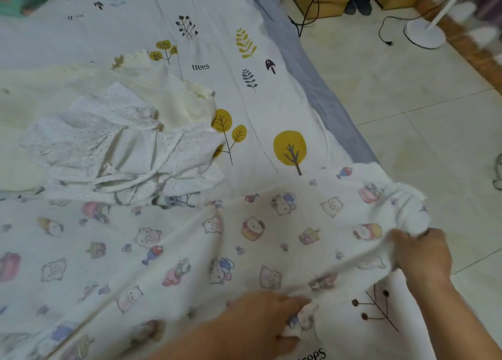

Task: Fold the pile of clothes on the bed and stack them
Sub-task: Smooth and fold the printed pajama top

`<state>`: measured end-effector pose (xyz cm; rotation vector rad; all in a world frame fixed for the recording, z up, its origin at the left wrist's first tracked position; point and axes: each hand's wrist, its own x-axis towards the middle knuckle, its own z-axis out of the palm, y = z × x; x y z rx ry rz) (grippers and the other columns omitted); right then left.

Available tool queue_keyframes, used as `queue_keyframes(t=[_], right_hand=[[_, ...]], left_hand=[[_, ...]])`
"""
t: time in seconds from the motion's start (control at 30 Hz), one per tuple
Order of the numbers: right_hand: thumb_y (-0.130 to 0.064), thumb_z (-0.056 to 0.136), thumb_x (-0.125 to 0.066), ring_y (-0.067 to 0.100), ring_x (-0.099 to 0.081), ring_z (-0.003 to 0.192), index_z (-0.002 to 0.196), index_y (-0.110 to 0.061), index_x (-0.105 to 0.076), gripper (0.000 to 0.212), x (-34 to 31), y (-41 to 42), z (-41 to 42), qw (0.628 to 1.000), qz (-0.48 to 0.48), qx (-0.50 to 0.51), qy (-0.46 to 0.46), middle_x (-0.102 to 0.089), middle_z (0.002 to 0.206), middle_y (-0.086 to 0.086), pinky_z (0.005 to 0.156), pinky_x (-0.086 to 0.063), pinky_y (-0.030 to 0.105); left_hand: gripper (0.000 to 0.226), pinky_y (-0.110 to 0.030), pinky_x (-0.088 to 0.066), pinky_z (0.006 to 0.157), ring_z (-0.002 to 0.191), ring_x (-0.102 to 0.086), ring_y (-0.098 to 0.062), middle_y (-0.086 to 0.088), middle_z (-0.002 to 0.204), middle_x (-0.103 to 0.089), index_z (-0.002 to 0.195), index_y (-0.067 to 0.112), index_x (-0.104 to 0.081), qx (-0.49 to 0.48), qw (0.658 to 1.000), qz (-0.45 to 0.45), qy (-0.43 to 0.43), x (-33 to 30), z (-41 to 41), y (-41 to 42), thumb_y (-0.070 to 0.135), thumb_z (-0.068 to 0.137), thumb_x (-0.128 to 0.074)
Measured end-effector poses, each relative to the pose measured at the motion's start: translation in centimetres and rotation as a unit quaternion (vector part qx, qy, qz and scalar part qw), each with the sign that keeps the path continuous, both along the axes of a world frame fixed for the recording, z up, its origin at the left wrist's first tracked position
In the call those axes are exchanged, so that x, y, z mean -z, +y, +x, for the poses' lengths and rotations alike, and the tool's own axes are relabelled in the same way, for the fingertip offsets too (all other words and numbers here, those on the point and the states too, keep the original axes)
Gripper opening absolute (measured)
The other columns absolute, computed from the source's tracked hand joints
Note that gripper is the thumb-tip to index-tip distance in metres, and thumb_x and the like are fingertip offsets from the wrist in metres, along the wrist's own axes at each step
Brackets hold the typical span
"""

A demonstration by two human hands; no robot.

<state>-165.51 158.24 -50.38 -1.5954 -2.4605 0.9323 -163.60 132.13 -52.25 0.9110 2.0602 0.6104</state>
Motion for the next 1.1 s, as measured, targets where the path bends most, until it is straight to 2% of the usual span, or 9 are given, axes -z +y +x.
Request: queue_keyframes(t=[0.1, 0.17, 0.27, 0.37, 0.47, 0.57, 0.8, 0.93, 1.1], right_hand=[[-0.010, 0.077, -0.068, 0.045, -0.041, 0.113, 0.138, 0.003, -0.029, 0.073, 0.5, -2.2, 1.0, 0.985, 0.156, -0.071, -0.015, -0.041, 0.126, 0.033, 0.095, -0.035, 0.053], [-0.009, 0.075, -0.067, 0.047, -0.037, 0.120, 0.136, 0.003, -0.036, 0.069, 1.2, -4.9, 1.1, 0.948, 0.219, -0.232, -0.007, -0.038, 0.132, 0.035, 0.098, -0.034, 0.054], [-0.025, 0.087, -0.054, 0.038, -0.027, 0.133, 0.139, -0.013, -0.035, 0.057, 3.3, -7.4, 1.3, 0.848, 0.223, -0.462, -0.131, -0.031, 0.142, 0.023, 0.102, -0.031, 0.048], [-0.044, 0.098, -0.023, 0.026, 0.003, 0.145, 0.149, -0.024, -0.002, 0.059, 4.9, -6.8, 1.9, 0.808, 0.195, -0.497, -0.248, 0.003, 0.158, 0.007, 0.116, -0.006, 0.045], [-0.040, 0.097, -0.030, 0.027, -0.023, 0.136, 0.140, -0.020, -0.025, 0.048, 4.3, -6.6, 1.7, 0.818, 0.225, -0.473, -0.238, -0.023, 0.148, 0.009, 0.112, -0.024, 0.043], [-0.029, 0.094, -0.042, 0.024, -0.039, 0.120, 0.128, -0.017, -0.044, 0.036, 3.0, -7.7, 1.6, 0.840, 0.222, -0.467, -0.168, -0.045, 0.127, 0.007, 0.101, -0.033, 0.037], [-0.025, 0.095, -0.038, 0.017, -0.037, 0.125, 0.137, -0.021, -0.039, 0.042, 0.9, -13.7, 1.5, 0.781, 0.179, -0.585, -0.125, -0.038, 0.141, 0.000, 0.101, -0.031, 0.027], [-0.023, 0.094, -0.045, 0.021, -0.041, 0.125, 0.132, -0.017, -0.047, 0.038, 0.0, -19.2, 1.3, 0.759, 0.165, -0.625, -0.077, -0.044, 0.137, 0.004, 0.102, -0.034, 0.031], [-0.005, 0.055, -0.085, 0.029, -0.068, 0.078, 0.086, -0.007, -0.071, 0.034, -1.4, -27.1, 1.6, 0.726, 0.160, -0.668, 0.023, -0.069, 0.090, 0.013, 0.064, -0.057, 0.038]], left_hand=[[0.066, -0.037, -0.011, 0.115, 0.143, -0.014, -0.013, 0.003, 0.157, -0.015, 0.145, 0.034, -0.023, -0.058, 0.991, -0.014, 0.123, 1.1, 0.3, 0.2, 0.059, 0.087, -0.040], [0.059, -0.043, -0.025, 0.112, 0.139, -0.031, -0.023, -0.006, 0.151, -0.030, 0.140, 0.024, -0.039, -0.124, 0.960, -0.071, 0.242, 1.9, -0.3, -0.2, 0.051, 0.088, -0.033], [0.062, -0.040, 0.003, 0.115, 0.145, 0.002, -0.027, -0.007, 0.157, 0.004, 0.150, 0.022, -0.004, -0.160, 0.941, -0.159, 0.254, 4.0, -1.9, -2.9, 0.047, 0.096, -0.024], [0.063, -0.030, 0.010, 0.115, 0.145, 0.013, -0.020, -0.003, 0.157, 0.016, 0.148, 0.025, 0.008, -0.129, 0.947, -0.176, 0.236, 5.6, -3.1, -5.3, 0.045, 0.098, -0.024], [0.052, -0.027, -0.009, 0.116, 0.142, -0.021, -0.023, -0.009, 0.154, -0.022, 0.145, 0.015, -0.030, -0.177, 0.956, -0.081, 0.221, 4.5, -3.1, -5.1, 0.030, 0.096, -0.039], [0.030, -0.022, -0.032, 0.098, 0.115, -0.051, -0.022, -0.007, 0.124, -0.057, 0.119, 0.009, -0.060, -0.292, 0.930, 0.007, 0.222, 1.7, -2.5, -5.6, 0.015, 0.091, -0.049], [0.019, -0.029, -0.041, 0.083, 0.096, -0.055, -0.023, -0.003, 0.103, -0.061, 0.103, 0.010, -0.064, -0.413, 0.876, -0.051, 0.242, -2.0, 0.3, -13.1, 0.011, 0.088, -0.051], [0.036, -0.038, -0.045, 0.076, 0.093, -0.057, -0.033, -0.012, 0.105, -0.060, 0.108, 0.006, -0.063, -0.451, 0.843, -0.156, 0.248, -2.0, 2.3, -18.9, 0.023, 0.078, -0.069], [0.049, -0.031, -0.037, 0.078, 0.105, -0.048, -0.020, 0.000, 0.113, -0.049, 0.114, 0.020, -0.047, -0.377, 0.851, -0.329, 0.160, -0.4, 4.8, -25.0, 0.051, 0.078, -0.058]])
